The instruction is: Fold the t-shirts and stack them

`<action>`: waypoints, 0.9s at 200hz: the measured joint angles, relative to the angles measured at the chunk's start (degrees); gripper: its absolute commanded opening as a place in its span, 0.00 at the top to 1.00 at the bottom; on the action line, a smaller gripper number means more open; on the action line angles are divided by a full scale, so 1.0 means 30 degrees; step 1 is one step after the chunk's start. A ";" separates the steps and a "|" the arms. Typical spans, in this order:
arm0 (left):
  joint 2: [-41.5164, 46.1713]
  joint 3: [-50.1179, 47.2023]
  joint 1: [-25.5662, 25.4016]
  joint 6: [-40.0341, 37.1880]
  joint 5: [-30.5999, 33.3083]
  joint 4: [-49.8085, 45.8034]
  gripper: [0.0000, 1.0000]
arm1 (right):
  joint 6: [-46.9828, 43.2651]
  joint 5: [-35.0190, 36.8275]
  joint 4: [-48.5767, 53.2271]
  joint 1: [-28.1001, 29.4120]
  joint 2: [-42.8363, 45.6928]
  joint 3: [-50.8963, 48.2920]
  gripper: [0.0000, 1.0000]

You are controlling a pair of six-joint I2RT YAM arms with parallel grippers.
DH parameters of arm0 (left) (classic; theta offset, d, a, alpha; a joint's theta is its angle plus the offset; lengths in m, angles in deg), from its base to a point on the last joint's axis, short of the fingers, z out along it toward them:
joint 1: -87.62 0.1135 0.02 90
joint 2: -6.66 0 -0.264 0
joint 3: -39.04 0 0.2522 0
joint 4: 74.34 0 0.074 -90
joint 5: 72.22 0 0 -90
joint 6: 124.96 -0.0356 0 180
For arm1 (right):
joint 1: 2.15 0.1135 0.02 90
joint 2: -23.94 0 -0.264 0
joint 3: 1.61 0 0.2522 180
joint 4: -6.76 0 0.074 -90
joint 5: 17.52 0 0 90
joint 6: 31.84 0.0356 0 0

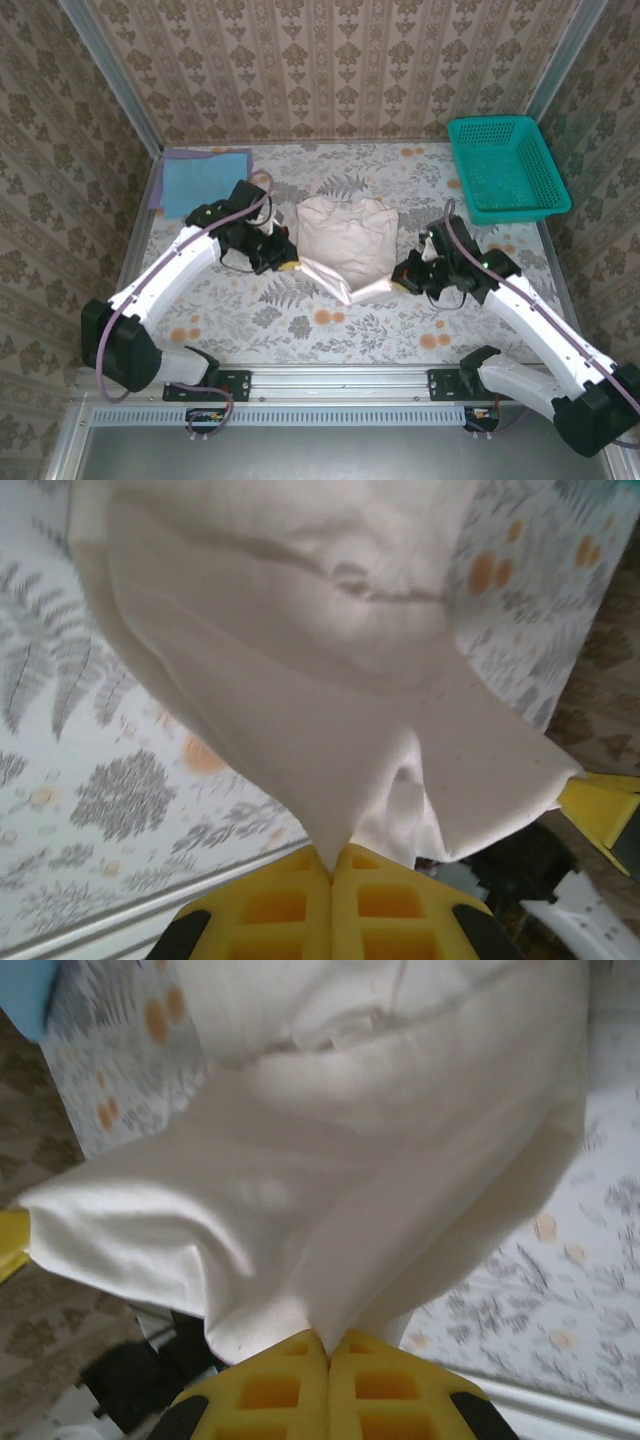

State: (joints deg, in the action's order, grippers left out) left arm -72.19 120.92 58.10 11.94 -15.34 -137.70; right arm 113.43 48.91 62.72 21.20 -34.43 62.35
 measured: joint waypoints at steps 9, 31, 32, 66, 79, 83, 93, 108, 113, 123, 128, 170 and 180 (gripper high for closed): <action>-0.0707 0.0721 0.0284 0.0080 -0.0109 0.0255 1.00 | 0.0000 0.0095 -0.0138 -0.0408 -0.0678 0.0561 1.00; -0.3009 0.2834 0.0780 0.0372 -0.0372 0.1064 1.00 | -0.0051 0.0211 -0.0619 -0.1428 -0.2863 0.2193 1.00; -0.3191 0.3002 0.0794 0.0372 -0.0372 0.1115 1.00 | -0.0080 0.0211 -0.0612 -0.1486 -0.3031 0.2310 1.00; -0.6972 0.6849 0.1698 0.0466 -0.0634 0.1647 1.00 | -0.0576 0.0168 -0.1115 -0.2652 -0.7031 0.5632 1.00; -0.8240 0.8131 0.2120 0.0481 -0.0634 0.1668 1.00 | -0.0670 0.0146 -0.1370 -0.3060 -0.8641 0.6768 1.00; -0.8553 0.8437 0.2215 0.0488 -0.0634 0.1676 1.00 | -0.0721 0.0153 -0.1464 -0.3206 -0.9129 0.7089 1.00; -0.9428 0.9209 0.2521 0.0503 -0.0612 0.1698 1.00 | -0.0809 0.0138 -0.1574 -0.3534 -1.0404 0.7839 1.00; -1.0550 1.0069 0.2951 0.0532 -0.0561 0.1770 1.00 | -0.0882 0.0160 -0.1537 -0.4029 -1.2313 0.9100 1.00; -1.0987 1.0367 0.3118 0.0612 -0.0539 0.1807 1.00 | -0.0933 0.0153 -0.1545 -0.4167 -1.3005 0.9559 1.00; -1.1766 1.0972 0.3402 0.0758 -0.0539 0.1880 1.00 | -0.1005 0.0168 -0.1362 -0.4430 -1.4389 1.0739 1.00; -1.2269 1.1351 0.3555 0.0831 -0.0561 0.1931 1.00 | -0.1071 0.0168 -0.1195 -0.4554 -1.5183 1.1497 1.00; -1.7493 1.6058 0.4430 0.1967 -0.1202 0.3220 0.78 | -0.1377 0.0160 -0.0066 -0.5340 -2.1318 1.8025 1.00; -1.9132 1.7901 0.4524 0.2200 -0.1297 0.3395 0.49 | -0.1348 0.0160 0.0306 -0.5566 -2.2564 1.9380 0.93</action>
State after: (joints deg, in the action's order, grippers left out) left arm -129.58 174.62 71.68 18.54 -19.23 -127.52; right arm 109.38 49.39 63.64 4.50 -102.12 120.49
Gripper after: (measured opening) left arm 0.209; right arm 0.067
